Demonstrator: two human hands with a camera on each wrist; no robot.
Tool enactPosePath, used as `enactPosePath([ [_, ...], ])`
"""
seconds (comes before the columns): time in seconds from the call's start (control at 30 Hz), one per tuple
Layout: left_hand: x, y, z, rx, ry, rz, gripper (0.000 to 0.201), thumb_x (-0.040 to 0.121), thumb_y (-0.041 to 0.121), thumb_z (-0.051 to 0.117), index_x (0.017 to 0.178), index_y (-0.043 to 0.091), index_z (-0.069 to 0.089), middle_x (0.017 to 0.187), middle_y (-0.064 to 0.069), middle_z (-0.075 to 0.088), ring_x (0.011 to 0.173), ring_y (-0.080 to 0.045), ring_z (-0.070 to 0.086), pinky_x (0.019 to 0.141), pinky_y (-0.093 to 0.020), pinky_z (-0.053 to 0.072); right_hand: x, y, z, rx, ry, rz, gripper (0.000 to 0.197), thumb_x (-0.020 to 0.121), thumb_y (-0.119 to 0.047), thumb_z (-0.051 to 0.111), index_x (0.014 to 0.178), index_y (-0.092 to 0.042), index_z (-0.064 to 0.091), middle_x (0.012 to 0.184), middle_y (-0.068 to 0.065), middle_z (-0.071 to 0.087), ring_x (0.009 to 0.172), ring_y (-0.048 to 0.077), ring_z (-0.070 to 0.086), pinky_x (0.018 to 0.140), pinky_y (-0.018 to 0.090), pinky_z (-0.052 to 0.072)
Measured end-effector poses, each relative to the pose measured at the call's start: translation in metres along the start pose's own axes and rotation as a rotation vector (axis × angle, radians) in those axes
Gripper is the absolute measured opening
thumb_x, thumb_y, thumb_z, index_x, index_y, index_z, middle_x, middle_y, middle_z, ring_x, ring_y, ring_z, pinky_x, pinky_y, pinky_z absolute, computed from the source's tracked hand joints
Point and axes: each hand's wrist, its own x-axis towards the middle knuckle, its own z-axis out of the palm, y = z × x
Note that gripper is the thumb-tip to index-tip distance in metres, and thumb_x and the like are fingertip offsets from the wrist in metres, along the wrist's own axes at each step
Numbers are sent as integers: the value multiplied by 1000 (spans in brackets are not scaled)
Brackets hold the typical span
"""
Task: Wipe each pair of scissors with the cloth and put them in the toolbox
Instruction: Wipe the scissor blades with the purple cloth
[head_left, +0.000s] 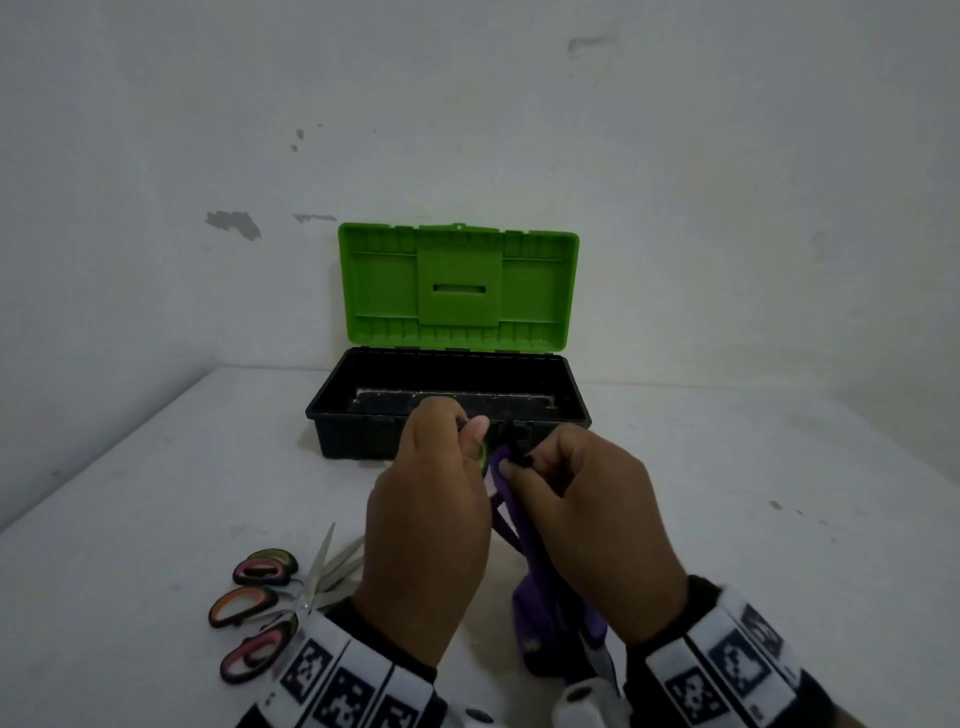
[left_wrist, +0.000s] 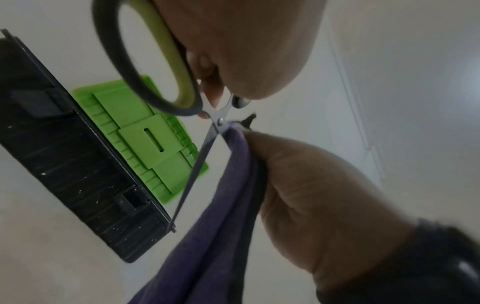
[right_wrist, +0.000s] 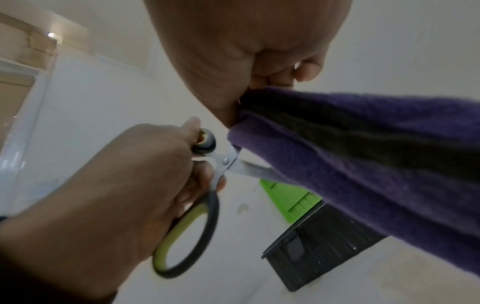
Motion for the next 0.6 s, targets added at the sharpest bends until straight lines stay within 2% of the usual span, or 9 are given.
enactPosePath([
  [0.07,0,-3,1,-6,13,5,30,98,39,33,89,15,48,69,6,47,54,-7,46,45,-20,35,5,4,-3,-34,52,22,28,82,-30,74,64,-22,56,55,-10,56,72,2,57,59,7,41],
  [0.13,1,-5,1,-17,29,-15,28,98,38,35,88,16,48,69,7,47,55,-5,45,46,-16,32,5,2,-4,-40,61,9,28,82,-29,75,63,-22,56,55,-11,56,72,-1,57,58,5,40],
  [0.23,2,-5,2,-42,25,-15,25,98,38,35,87,18,46,69,8,47,56,-4,46,47,-15,32,-1,-3,-4,5,27,-12,28,82,-28,75,63,-22,56,53,-12,55,67,-6,58,54,3,39],
  [0.33,1,-6,3,-52,20,-20,26,97,39,35,88,17,47,69,7,47,57,-5,47,47,-16,34,5,6,-6,-45,114,12,29,81,-28,76,62,-22,56,53,-11,55,72,0,57,57,5,40],
  [0.43,1,-8,2,-58,40,-37,24,97,39,35,87,20,46,69,8,48,59,-4,48,47,-14,36,0,5,-3,-14,66,25,27,82,-28,75,64,-22,56,54,-11,55,73,-1,57,58,5,41],
  [0.5,1,-7,2,-75,39,-40,22,96,39,35,87,22,44,69,9,47,59,-3,47,55,-12,41,-3,0,-3,7,30,24,26,83,-29,74,65,-22,56,55,-11,55,71,-1,57,57,5,41],
  [0.6,0,-6,1,-73,22,-38,21,96,38,36,86,22,44,69,11,46,58,-1,46,57,-9,40,8,8,-11,-22,122,86,30,83,-28,75,62,-23,54,54,-11,54,68,-5,55,58,4,40],
])
